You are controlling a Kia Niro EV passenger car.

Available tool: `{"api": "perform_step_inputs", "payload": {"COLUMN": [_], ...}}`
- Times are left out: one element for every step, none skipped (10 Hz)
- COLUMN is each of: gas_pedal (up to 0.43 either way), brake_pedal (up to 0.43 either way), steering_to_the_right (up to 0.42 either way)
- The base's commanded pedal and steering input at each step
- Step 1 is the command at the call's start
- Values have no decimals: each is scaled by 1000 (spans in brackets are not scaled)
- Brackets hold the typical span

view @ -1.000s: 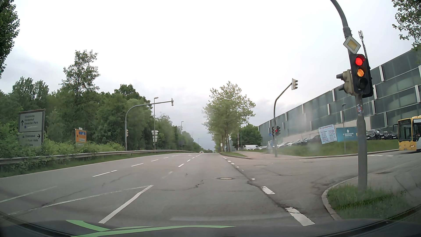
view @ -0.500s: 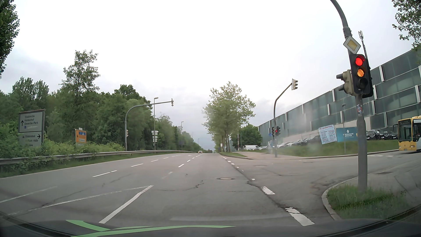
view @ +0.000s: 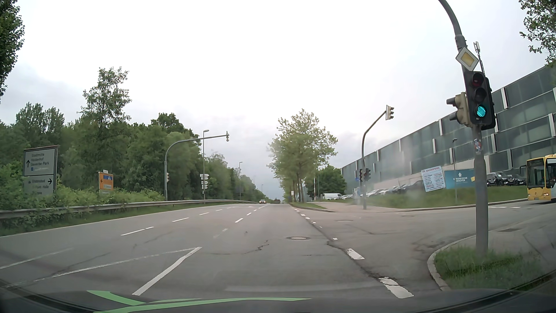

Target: Follow the waypoints while adhering to traffic rules and regulations

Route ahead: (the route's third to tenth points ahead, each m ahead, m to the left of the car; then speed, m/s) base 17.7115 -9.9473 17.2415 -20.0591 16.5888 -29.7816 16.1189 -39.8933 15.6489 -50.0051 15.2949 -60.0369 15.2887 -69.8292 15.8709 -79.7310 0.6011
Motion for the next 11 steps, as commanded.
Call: {"api": "perform_step_inputs", "payload": {"gas_pedal": [287, 299, 311, 319, 319, 319, 319, 319, 319, 319, 319], "brake_pedal": [0, 0, 0, 0, 0, 0, 0, 0, 0, 0, 0], "steering_to_the_right": [2, 2, 2, 2, 2, 3, 2, 3, 2, 2, 2]}}
